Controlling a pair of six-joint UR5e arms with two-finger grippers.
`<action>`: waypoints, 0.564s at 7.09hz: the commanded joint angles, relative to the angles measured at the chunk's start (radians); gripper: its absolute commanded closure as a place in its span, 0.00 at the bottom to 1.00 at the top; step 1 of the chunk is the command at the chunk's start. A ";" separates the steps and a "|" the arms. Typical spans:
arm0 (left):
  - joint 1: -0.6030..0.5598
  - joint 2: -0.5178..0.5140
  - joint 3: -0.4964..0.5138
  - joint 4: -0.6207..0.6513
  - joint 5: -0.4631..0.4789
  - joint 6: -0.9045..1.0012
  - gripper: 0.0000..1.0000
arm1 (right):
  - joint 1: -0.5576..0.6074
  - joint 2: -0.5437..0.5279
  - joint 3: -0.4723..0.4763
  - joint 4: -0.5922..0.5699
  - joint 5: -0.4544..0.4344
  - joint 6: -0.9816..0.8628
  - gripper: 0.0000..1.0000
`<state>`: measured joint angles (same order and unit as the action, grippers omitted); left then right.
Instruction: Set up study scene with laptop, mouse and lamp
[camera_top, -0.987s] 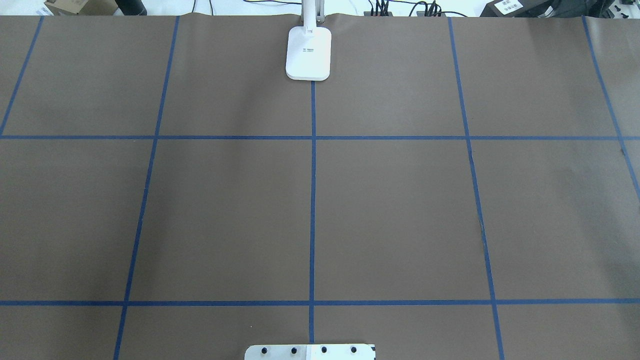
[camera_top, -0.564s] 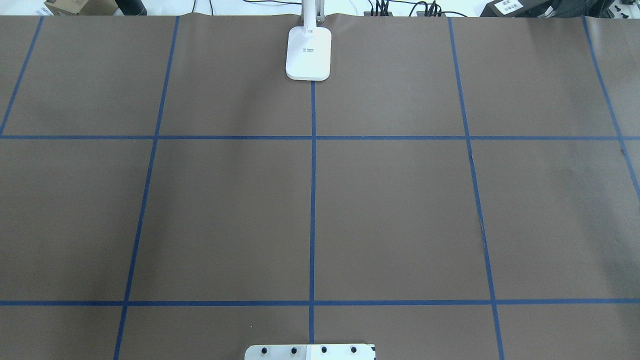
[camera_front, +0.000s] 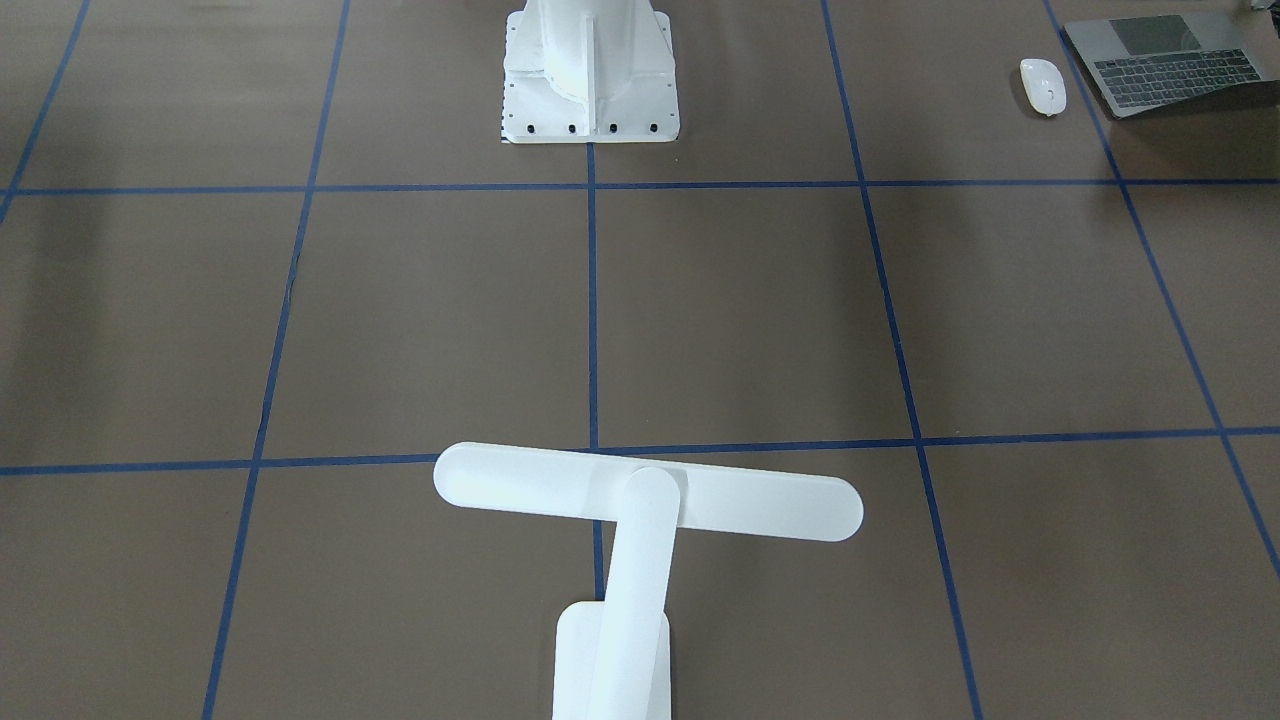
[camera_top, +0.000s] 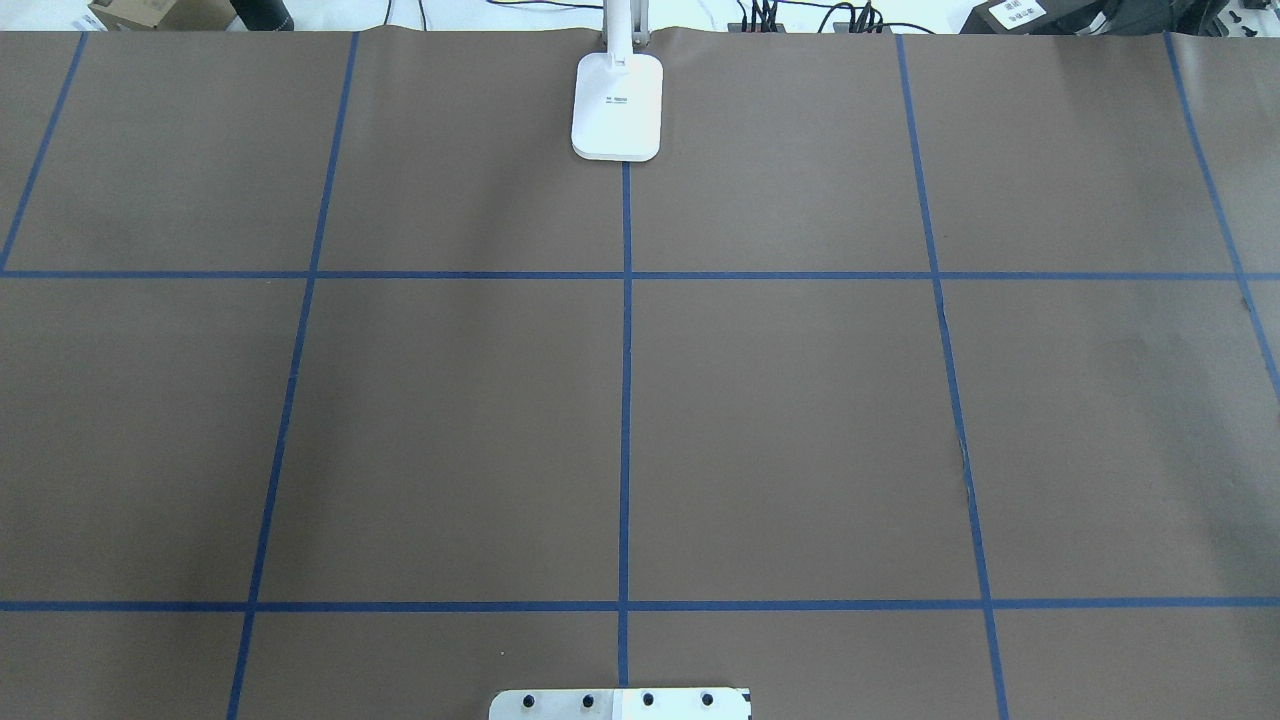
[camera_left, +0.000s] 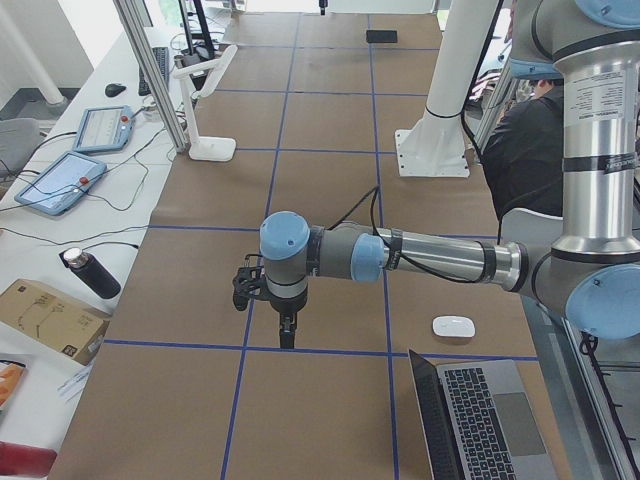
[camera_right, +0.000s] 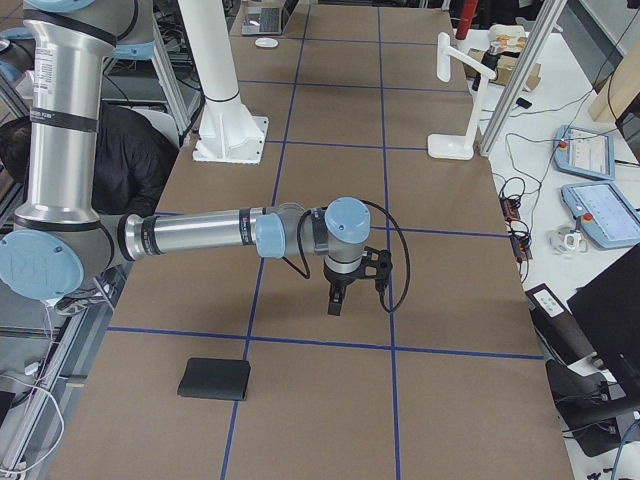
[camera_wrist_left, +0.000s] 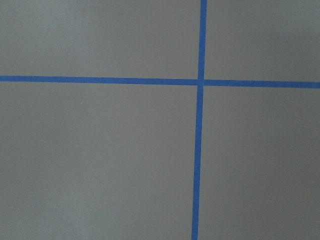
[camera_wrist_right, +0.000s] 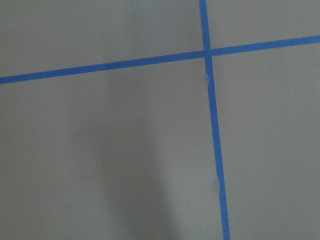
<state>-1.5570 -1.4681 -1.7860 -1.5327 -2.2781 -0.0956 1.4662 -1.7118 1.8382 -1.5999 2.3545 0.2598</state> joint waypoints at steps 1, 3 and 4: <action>-0.002 0.009 0.005 0.005 0.000 0.000 0.00 | -0.001 0.003 -0.004 -0.002 -0.001 0.002 0.01; -0.002 -0.006 -0.001 0.013 -0.003 -0.003 0.00 | -0.001 0.004 -0.004 -0.002 0.017 0.006 0.01; 0.000 -0.009 -0.001 0.013 -0.003 -0.010 0.00 | -0.003 0.006 -0.002 -0.002 0.016 0.009 0.01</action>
<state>-1.5582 -1.4704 -1.7861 -1.5219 -2.2803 -0.0992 1.4645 -1.7072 1.8349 -1.6018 2.3671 0.2646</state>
